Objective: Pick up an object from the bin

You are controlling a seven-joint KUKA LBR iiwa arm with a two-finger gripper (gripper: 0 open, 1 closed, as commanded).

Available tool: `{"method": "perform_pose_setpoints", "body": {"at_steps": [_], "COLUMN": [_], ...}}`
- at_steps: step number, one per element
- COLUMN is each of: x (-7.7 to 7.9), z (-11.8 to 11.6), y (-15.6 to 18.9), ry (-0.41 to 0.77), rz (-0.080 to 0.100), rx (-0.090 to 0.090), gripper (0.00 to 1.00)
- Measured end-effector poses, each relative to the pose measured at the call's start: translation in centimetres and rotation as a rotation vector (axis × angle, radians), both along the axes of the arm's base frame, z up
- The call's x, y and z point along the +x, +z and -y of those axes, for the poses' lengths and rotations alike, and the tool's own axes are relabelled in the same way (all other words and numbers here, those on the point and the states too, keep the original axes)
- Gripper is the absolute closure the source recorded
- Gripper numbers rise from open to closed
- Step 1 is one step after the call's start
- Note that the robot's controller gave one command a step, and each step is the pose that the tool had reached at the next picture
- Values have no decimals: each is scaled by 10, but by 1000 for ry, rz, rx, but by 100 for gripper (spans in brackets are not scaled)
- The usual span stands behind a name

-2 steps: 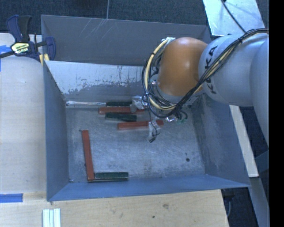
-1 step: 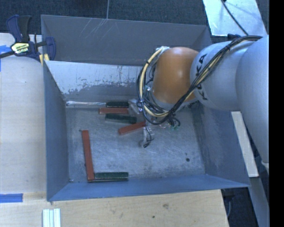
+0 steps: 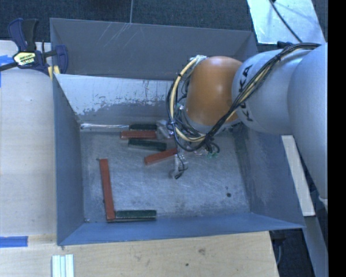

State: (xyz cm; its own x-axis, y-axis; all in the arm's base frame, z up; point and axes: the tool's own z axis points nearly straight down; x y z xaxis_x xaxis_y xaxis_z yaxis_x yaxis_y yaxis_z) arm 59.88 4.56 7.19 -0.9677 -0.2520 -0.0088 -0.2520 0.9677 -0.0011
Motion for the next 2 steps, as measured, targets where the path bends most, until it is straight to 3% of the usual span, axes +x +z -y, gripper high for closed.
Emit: {"method": "perform_pose_setpoints", "body": {"at_steps": [1, 2], "x": [1, 3], "z": [-1, -1], "y": [1, 45], "ry": [1, 2], "rz": [3, 0], "rx": [1, -1], "gripper": [100, 100]}}
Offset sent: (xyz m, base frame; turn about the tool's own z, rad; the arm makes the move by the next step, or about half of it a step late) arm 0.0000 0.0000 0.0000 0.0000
